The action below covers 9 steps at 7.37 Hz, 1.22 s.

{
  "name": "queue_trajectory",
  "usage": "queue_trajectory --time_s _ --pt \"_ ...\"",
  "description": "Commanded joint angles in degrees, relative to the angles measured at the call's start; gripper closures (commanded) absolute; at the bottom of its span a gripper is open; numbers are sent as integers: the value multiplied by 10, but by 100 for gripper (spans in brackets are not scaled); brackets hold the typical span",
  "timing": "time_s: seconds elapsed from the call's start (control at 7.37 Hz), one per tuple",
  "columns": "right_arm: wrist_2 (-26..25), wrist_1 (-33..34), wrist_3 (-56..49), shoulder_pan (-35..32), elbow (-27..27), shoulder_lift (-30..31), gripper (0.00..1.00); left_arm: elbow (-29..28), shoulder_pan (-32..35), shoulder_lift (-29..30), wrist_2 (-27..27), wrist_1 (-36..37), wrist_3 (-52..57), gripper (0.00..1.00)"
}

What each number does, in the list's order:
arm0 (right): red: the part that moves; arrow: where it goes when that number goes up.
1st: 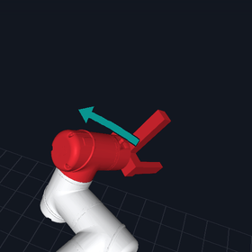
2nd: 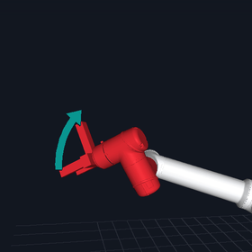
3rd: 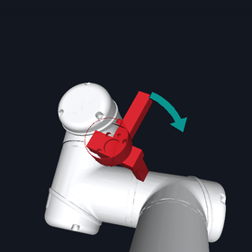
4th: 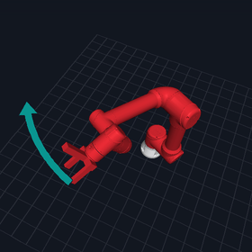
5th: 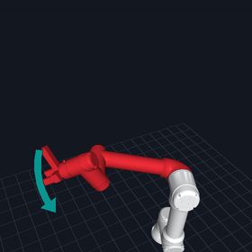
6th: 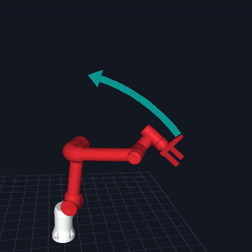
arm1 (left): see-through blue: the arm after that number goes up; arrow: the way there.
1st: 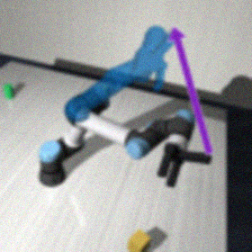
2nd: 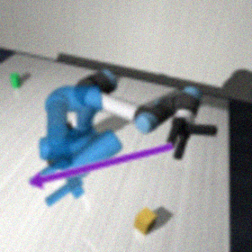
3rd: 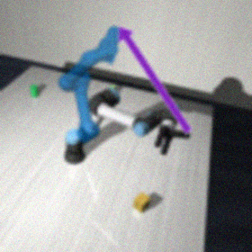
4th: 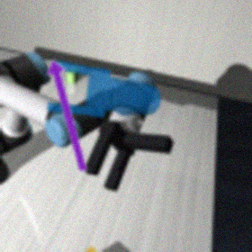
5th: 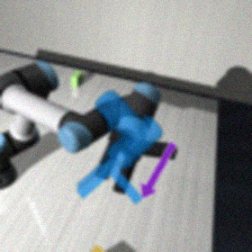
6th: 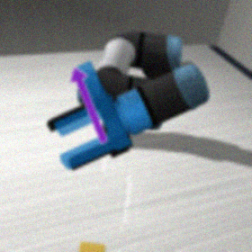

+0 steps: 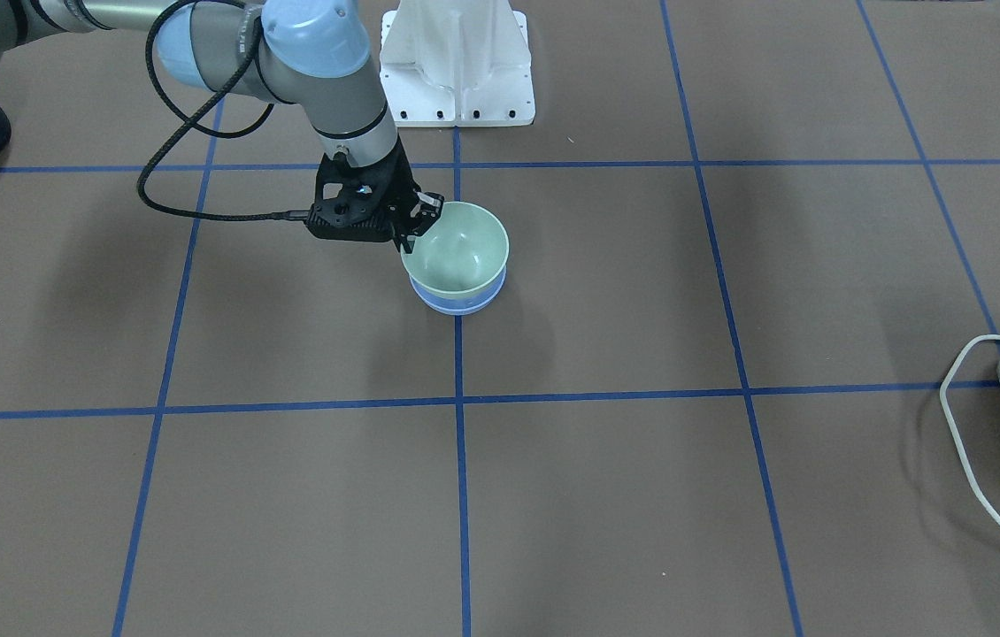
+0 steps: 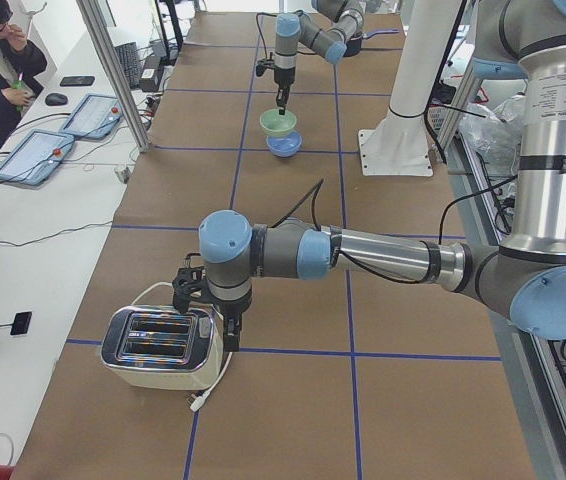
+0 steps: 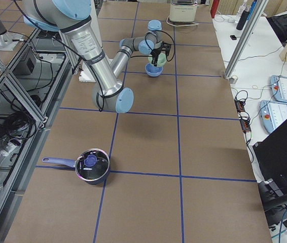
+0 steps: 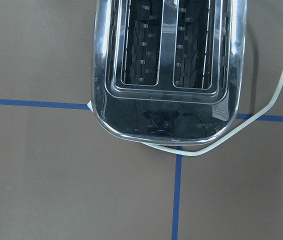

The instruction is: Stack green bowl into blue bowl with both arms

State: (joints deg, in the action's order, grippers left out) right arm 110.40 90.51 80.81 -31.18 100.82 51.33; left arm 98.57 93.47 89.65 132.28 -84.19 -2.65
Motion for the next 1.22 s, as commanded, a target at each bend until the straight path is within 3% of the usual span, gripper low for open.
queue_trajectory --time_s 0.0,1.09 --pt "-9 -2 -5 11 -26 -2 100 -1 0 0 0 0 1 2" --pt "-21 -4 -7 27 -59 -10 100 0 0 1 0 0 1 2"
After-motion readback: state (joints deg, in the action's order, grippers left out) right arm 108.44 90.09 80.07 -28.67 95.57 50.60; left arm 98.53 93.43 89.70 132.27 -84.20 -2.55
